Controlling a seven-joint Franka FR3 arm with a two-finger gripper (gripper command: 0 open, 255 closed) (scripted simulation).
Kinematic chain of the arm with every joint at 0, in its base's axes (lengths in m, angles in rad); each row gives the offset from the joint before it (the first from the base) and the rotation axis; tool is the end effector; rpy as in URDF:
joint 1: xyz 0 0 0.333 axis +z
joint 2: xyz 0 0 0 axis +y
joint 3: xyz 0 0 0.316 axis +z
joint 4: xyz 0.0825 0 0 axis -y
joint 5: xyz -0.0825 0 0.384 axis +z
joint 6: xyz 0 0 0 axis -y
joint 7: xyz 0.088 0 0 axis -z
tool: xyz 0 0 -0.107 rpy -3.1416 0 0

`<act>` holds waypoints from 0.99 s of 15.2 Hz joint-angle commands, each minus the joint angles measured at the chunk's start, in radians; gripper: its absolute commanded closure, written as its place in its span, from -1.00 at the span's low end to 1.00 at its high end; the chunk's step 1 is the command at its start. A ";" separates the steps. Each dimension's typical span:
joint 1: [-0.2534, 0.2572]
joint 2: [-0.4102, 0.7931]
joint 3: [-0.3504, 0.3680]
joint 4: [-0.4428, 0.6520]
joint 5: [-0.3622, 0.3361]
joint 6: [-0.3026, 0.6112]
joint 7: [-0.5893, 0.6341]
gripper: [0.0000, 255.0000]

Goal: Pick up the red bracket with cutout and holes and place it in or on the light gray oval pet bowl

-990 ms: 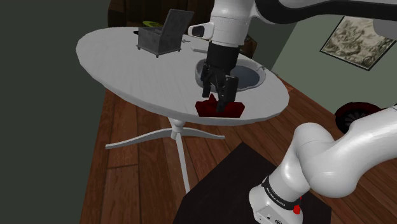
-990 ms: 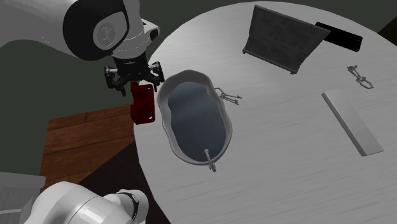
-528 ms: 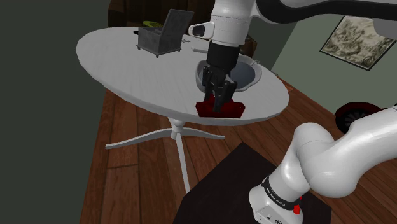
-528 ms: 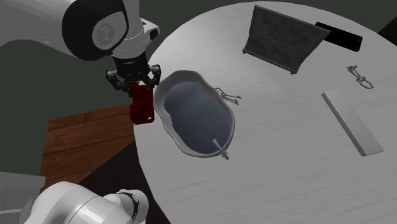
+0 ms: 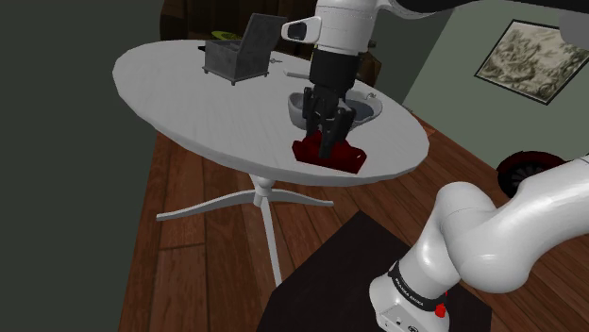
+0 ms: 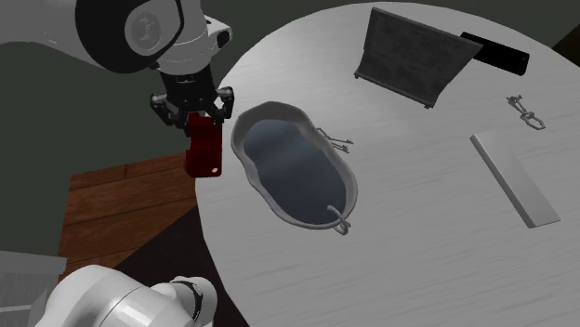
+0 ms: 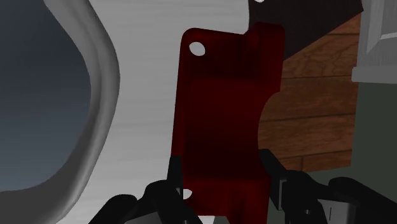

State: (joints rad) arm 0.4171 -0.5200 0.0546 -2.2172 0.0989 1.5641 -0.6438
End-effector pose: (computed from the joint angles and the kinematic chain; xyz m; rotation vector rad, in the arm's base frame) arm 0.3314 0.1849 0.5638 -2.6016 -1.5960 0.1935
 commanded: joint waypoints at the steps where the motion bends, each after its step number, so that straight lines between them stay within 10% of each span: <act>1: 0.000 0.000 0.000 0.025 0.000 -0.025 0.003 1.00; 15: 0.000 0.045 -0.005 0.253 -0.003 -0.208 0.016 1.00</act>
State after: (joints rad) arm 0.4164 -0.4814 0.0489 -1.9844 0.0958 1.3702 -0.6294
